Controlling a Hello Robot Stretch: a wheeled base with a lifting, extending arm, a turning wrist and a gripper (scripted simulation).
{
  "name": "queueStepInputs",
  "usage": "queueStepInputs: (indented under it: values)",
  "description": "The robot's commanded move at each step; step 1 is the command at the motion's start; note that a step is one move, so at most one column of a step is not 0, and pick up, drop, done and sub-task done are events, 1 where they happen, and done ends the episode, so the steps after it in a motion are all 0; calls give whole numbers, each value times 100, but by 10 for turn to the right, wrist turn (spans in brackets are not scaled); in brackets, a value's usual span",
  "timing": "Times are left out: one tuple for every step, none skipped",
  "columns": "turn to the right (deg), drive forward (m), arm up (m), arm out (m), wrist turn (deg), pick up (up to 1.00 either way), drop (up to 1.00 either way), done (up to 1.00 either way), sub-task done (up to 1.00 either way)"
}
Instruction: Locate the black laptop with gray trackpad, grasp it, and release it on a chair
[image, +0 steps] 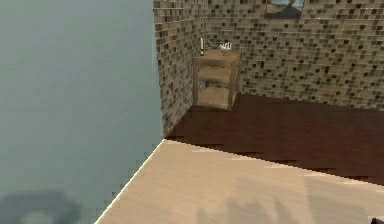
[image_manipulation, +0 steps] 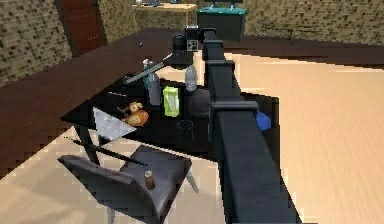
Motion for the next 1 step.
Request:
queueStepInputs:
  values:
    - [0, 0, 0, -10, 0, 0, 0, 0, 0]
